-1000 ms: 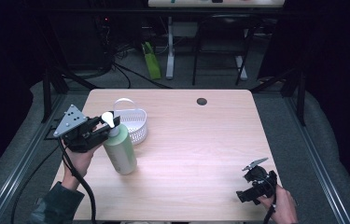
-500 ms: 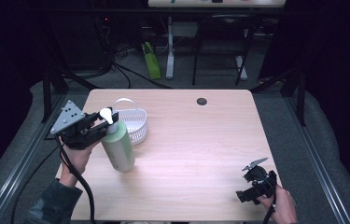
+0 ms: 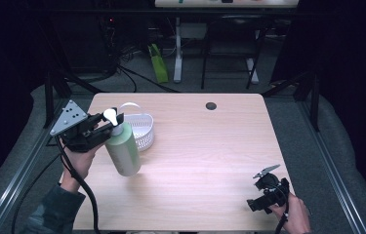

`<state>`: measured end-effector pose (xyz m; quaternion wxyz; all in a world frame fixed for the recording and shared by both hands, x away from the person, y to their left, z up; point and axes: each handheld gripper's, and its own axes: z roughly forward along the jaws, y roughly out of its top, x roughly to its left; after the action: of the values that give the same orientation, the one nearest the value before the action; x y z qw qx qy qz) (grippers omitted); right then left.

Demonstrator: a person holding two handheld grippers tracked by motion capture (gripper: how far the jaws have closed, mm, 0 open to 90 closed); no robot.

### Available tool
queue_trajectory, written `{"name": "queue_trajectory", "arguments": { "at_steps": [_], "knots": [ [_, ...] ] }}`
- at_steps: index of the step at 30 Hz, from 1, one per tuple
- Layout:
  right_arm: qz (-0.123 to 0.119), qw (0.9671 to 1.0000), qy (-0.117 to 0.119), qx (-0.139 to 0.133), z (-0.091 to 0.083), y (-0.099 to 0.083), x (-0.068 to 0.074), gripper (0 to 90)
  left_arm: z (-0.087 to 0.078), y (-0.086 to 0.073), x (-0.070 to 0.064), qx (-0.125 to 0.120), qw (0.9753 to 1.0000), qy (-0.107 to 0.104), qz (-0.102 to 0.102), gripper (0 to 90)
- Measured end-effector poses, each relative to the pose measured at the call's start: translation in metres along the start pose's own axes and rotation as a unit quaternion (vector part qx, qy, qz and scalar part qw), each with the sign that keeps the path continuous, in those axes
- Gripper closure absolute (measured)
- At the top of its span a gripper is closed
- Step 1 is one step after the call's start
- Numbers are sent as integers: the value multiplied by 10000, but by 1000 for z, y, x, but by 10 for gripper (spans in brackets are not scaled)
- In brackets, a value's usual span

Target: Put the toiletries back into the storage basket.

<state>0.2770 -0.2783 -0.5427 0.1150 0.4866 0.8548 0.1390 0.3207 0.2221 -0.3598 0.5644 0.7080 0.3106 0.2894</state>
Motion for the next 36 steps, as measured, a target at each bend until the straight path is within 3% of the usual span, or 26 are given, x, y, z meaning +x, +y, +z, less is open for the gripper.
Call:
{"name": "queue_trajectory", "arguments": {
  "at_steps": [36],
  "knots": [
    [-27, 10000, -35, 1, 0, 0, 0, 15, 2, 28, 11, -157, 9998, 135, 51, 668]
  ]
}}
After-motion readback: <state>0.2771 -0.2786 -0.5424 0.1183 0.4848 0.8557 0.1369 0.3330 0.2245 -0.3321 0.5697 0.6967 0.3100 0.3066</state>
